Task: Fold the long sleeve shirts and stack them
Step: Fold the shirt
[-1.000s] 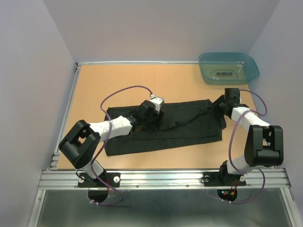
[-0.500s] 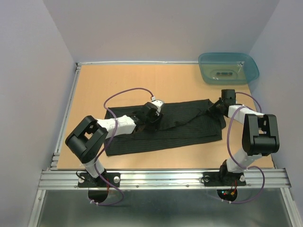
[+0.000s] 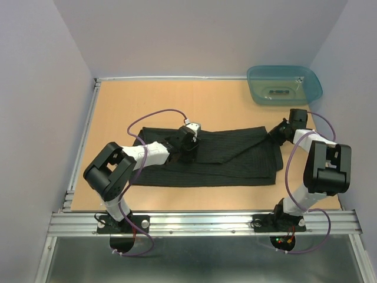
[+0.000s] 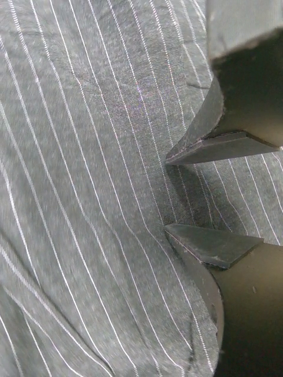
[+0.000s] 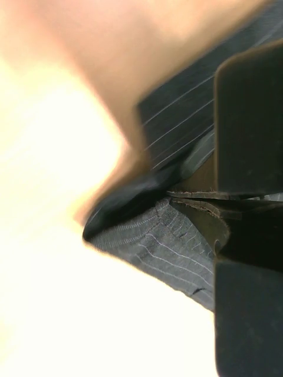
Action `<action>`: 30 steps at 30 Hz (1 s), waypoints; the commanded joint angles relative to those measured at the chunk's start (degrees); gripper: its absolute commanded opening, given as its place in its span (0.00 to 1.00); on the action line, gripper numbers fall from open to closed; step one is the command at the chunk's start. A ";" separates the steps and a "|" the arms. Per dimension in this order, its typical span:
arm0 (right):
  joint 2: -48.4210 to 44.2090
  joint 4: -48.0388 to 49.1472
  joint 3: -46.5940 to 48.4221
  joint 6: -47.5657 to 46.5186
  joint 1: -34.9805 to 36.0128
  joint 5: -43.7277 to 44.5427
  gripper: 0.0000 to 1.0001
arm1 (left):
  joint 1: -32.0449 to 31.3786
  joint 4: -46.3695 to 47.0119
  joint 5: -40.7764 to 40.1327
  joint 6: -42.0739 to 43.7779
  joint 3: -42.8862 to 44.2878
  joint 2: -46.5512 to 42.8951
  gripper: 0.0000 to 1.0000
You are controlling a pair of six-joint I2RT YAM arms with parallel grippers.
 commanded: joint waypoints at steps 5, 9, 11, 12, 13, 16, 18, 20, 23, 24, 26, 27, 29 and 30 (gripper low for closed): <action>-0.79 -2.87 6.10 -6.60 -2.84 -1.01 0.01 | 1.47 -5.62 -0.90 -1.42 -1.72 0.26 0.57; -3.86 -4.01 3.30 -7.13 -2.84 -3.29 0.01 | 1.56 -5.53 0.15 -2.12 -1.37 -1.06 0.57; -6.50 -4.98 0.84 -7.04 -2.84 -3.82 0.01 | 1.47 -5.53 0.33 -2.21 -1.11 -1.50 0.57; -7.37 -5.24 -0.04 -7.13 -2.84 -4.25 0.01 | 1.47 -5.53 0.33 -2.29 -0.93 -1.85 0.57; -8.08 -6.03 -0.66 -7.13 -2.84 -4.78 0.01 | 1.47 -5.62 0.33 -2.38 -0.84 -2.11 0.57; -9.84 -7.96 -2.16 -7.39 -2.84 -6.19 0.01 | 1.56 -6.05 0.51 -2.56 -0.14 -3.25 0.57; -10.37 -8.76 -2.86 -7.39 -2.84 -6.28 0.02 | 1.47 -6.75 0.77 -2.56 0.30 -4.65 0.57; -10.29 -9.37 -3.56 -7.39 -2.84 -6.02 0.02 | 1.47 -7.11 1.12 -2.30 0.57 -6.15 0.57; -9.85 -9.90 -5.32 -7.48 -2.84 -6.10 0.03 | 1.56 -7.99 1.12 -1.60 1.27 -10.88 0.57; -9.84 -9.99 -6.54 -7.31 -2.84 -6.45 0.04 | 1.48 -8.42 2.95 -1.33 1.62 -11.77 0.57; -10.11 -9.99 -7.69 -6.87 -2.84 -6.72 0.05 | 1.47 -8.69 3.41 -1.07 2.06 -13.71 0.58; -10.46 -9.99 -8.31 -6.78 -2.84 -6.89 0.05 | 1.47 -8.69 3.84 -0.72 2.06 -15.54 0.59; -11.68 -9.99 -9.71 -6.34 -2.84 -7.07 0.05 | 1.39 -8.43 5.07 -0.71 2.06 -17.66 0.61; -12.21 -10.08 -10.07 -6.08 -2.84 -7.42 0.05 | 1.39 -8.17 5.17 -0.80 1.97 -18.11 0.62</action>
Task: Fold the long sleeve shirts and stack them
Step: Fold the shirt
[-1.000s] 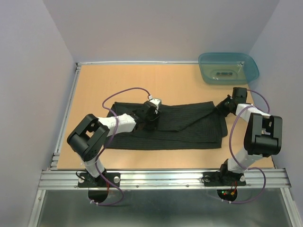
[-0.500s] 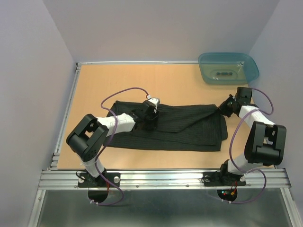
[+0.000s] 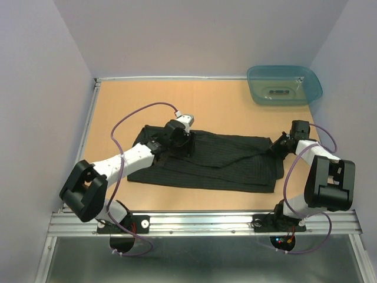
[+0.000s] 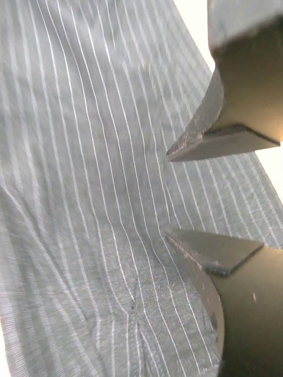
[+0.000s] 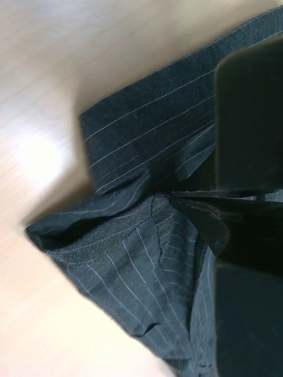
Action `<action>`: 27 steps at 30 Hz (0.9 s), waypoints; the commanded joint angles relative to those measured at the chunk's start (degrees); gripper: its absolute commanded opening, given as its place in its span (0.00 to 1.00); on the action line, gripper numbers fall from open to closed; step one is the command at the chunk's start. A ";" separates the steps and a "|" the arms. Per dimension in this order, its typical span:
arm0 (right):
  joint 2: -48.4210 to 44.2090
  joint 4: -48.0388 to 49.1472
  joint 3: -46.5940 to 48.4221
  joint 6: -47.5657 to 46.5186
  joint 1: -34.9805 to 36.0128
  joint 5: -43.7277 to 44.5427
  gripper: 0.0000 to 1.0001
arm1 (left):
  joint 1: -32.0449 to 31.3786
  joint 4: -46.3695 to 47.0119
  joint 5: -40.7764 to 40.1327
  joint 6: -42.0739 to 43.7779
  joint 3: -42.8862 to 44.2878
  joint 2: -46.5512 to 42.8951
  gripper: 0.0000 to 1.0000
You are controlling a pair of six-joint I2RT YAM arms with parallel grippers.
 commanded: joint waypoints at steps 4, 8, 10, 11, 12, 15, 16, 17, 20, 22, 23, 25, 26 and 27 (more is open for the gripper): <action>-5.71 -2.25 -2.38 1.42 -0.54 -2.57 0.07 | 0.21 -0.77 -0.02 -0.98 2.25 -4.41 0.63; -8.26 -4.80 -1.41 1.42 -0.54 0.05 0.07 | 0.91 -2.80 -5.72 -4.22 2.26 -4.23 0.67; -9.41 -6.47 -1.41 1.60 -0.54 0.76 0.07 | 4.15 -3.67 -6.26 -6.25 1.12 -3.97 0.69; -9.85 -6.65 -1.50 1.51 -0.54 0.67 0.08 | 5.90 -4.12 -6.70 -8.96 0.59 -4.06 0.70; -10.63 -6.83 -1.59 1.51 -0.54 0.67 0.08 | 8.96 -4.73 -7.05 -10.29 -0.02 -4.32 0.70; -10.38 -7.18 -1.50 0.90 -0.54 0.94 0.09 | 13.99 -4.21 -6.88 -14.85 -3.53 -5.98 0.74; -10.12 -7.27 -1.59 0.72 -0.54 0.50 0.09 | 16.18 -3.86 -7.23 -15.66 -5.20 -6.34 0.75; -9.94 -7.27 -1.67 0.72 -0.54 0.15 0.09 | 16.99 -3.68 -7.58 -16.62 -5.91 -6.95 0.80; -8.97 -7.09 -1.76 0.64 -0.54 -0.29 0.09 | 19.54 -2.63 -9.07 -20.66 -8.46 -8.45 0.82; -8.36 -7.09 -1.59 0.37 -0.54 -0.12 0.09 | 21.46 -0.88 -9.60 -23.55 -10.65 -9.42 0.83; -8.27 -7.01 -1.50 0.20 -0.54 -0.12 0.09 | 22.09 -0.17 -9.60 -24.18 -11.36 -9.68 0.82; -8.18 -6.92 -1.50 -0.16 -0.54 -0.20 0.09 | 22.88 1.85 -9.60 -24.71 -12.50 -9.42 0.83; -8.01 -7.01 -1.50 -0.24 -0.54 -0.21 0.09 | 23.14 1.94 -10.74 -24.72 -12.60 -8.98 0.82; -7.92 -6.92 -1.41 -0.42 -0.54 -0.21 0.09 | 23.23 2.64 -11.01 -24.46 -12.51 -7.94 0.81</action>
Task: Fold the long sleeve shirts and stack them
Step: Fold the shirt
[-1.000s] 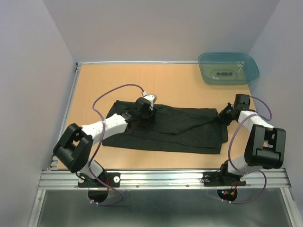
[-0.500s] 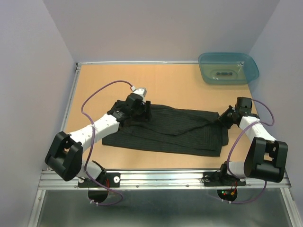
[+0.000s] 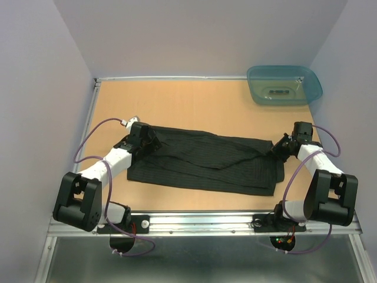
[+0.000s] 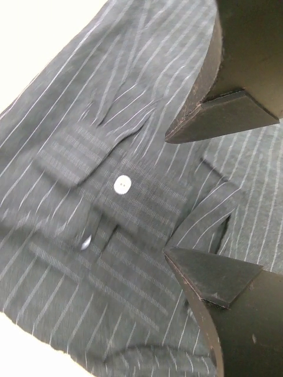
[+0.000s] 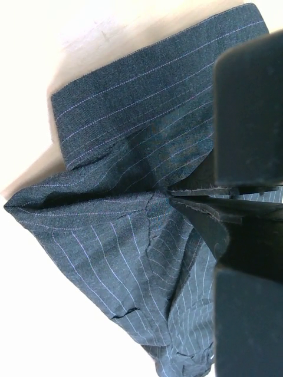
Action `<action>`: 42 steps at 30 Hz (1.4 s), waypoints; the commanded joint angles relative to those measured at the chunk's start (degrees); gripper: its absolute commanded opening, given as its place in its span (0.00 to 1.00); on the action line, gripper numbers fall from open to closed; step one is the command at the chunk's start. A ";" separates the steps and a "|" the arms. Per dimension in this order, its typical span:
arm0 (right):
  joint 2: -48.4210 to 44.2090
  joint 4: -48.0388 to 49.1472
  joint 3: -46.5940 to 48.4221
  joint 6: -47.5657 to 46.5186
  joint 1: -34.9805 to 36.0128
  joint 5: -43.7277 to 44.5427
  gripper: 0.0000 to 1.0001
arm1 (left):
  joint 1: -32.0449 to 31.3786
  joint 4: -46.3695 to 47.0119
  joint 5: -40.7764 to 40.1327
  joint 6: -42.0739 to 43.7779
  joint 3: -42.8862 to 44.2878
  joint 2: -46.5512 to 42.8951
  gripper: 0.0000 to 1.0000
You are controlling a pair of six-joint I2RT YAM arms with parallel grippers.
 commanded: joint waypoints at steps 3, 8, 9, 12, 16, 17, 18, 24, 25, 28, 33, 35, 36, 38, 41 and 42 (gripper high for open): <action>0.52 -0.32 0.25 -1.51 -0.54 0.10 0.09 | 1.42 5.23 -2.16 -1.28 -0.42 2.72 0.80; 0.87 0.21 -0.37 -1.78 -0.54 -0.16 0.09 | 1.95 8.66 -0.84 -0.40 -0.51 7.12 0.74; 0.79 0.30 -0.37 -1.78 -0.54 -0.16 0.09 | 1.95 8.66 -0.84 -0.40 -0.42 7.57 0.73; 0.79 0.39 -0.28 -1.95 -0.54 0.10 0.09 | 2.04 8.49 -0.84 -0.66 -0.86 8.88 0.72; 1.14 0.56 -0.28 -1.87 -0.54 0.10 0.09 | 2.04 8.22 0.13 -1.19 -1.74 9.42 0.69; 1.22 0.65 -0.37 -1.87 -0.54 0.01 0.09 | 2.04 8.13 0.30 -1.28 -1.91 9.24 0.67; 1.23 0.65 -0.28 -1.87 -0.54 0.10 0.09 | 2.04 8.13 0.57 -1.28 -2.00 9.15 0.65; 0.96 0.91 -0.10 -1.78 -0.54 0.10 0.09 | 2.04 7.08 1.01 -0.75 -1.65 7.40 0.40; 1.05 1.00 -0.10 -1.78 -0.54 0.19 0.09 | 2.04 6.82 1.10 -0.57 -1.30 7.22 0.36; 1.05 1.09 -0.19 -1.78 -0.54 0.19 0.09 | 2.04 6.20 1.27 0.04 -0.42 6.78 0.24; 0.96 1.18 -0.28 -1.95 -0.54 0.28 0.09 | 2.04 5.76 1.45 0.92 0.54 6.69 0.05; 0.87 1.27 -0.19 -2.04 -0.54 0.28 0.09 | 2.04 5.76 1.62 1.53 0.90 6.60 0.00; 0.87 1.27 -0.28 -1.96 -0.54 0.36 0.09 | 2.04 5.67 1.97 1.71 0.99 6.17 0.00; 0.70 1.18 -0.28 -1.95 -0.54 0.36 0.09 | 2.04 5.67 1.89 2.58 1.68 5.73 0.00; 0.08 1.09 -0.19 -1.95 -0.54 0.54 0.09 | 2.04 3.22 -0.13 4.25 3.44 3.62 0.00; -0.27 1.09 -0.19 -1.95 -0.54 0.71 0.09 | 2.04 1.82 -1.96 4.87 3.97 2.57 0.00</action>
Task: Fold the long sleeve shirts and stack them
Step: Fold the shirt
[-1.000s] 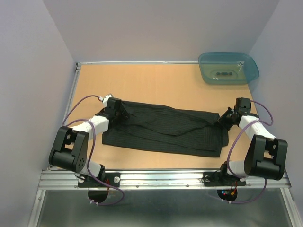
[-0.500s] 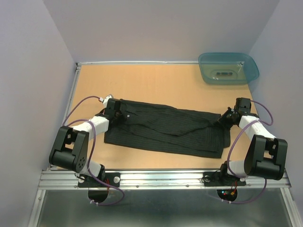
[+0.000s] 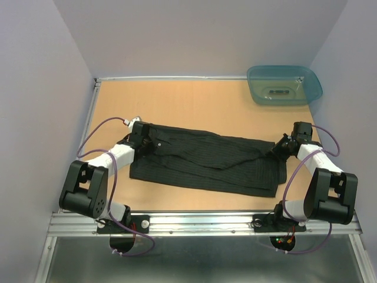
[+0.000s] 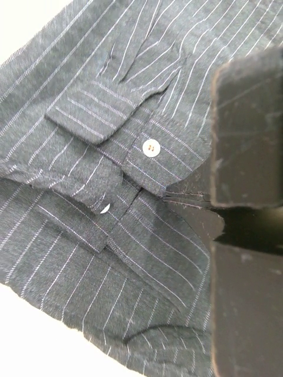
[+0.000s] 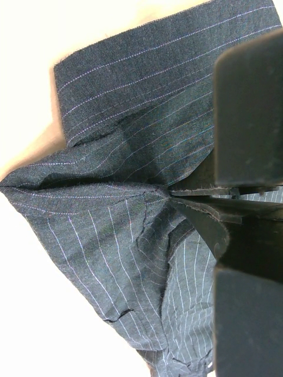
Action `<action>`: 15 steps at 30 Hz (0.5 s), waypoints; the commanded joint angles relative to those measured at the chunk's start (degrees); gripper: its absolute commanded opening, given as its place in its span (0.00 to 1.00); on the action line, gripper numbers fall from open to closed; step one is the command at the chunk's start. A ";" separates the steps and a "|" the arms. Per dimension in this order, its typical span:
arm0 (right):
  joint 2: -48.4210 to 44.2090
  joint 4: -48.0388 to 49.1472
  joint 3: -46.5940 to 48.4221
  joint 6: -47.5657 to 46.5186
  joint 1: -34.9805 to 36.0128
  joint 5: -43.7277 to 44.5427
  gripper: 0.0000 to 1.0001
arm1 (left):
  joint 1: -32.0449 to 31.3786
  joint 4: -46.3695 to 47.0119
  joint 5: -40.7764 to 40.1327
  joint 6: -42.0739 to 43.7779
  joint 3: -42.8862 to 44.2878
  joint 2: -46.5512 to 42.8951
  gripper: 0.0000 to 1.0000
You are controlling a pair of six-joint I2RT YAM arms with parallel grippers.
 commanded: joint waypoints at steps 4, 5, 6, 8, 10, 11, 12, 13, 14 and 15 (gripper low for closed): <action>-1.78 0.83 -0.63 -0.16 -0.54 0.34 0.09 | 0.18 -7.61 -8.36 6.15 7.46 -6.01 0.00; -1.78 0.74 -0.72 -0.25 -0.54 0.25 0.09 | 0.18 -8.40 -9.15 6.77 8.86 -5.93 0.00; -1.87 0.65 -0.72 -0.25 -0.54 0.34 0.09 | 0.18 -9.10 -10.29 7.65 9.40 -5.75 0.00; -1.87 0.30 -0.54 -0.33 -0.54 0.52 0.09 | 0.27 -10.60 -11.26 8.44 10.72 -5.49 0.00; -2.04 -0.22 -0.19 -0.60 -0.54 0.60 0.09 | 0.27 -11.92 -11.62 8.88 11.77 -5.40 0.00; -2.04 -0.49 0.24 -0.60 -0.54 1.13 0.09 | 0.27 -12.36 -11.62 9.15 11.95 -5.49 0.00; -2.22 -0.75 0.51 -0.95 -0.54 1.48 0.09 | 0.27 -12.80 -11.71 9.15 12.21 -5.57 0.00; -2.13 -1.10 0.77 -1.12 -0.54 1.66 0.09 | 0.36 -13.50 -11.71 9.41 12.39 -5.84 0.00; -2.13 -1.72 1.30 -1.39 -0.54 2.01 0.10 | 0.44 -13.85 -11.88 9.76 12.74 -5.93 0.00; -2.04 -2.07 1.56 -1.65 -0.54 1.92 0.09 | 0.53 -14.64 -12.14 10.03 12.83 -6.10 0.00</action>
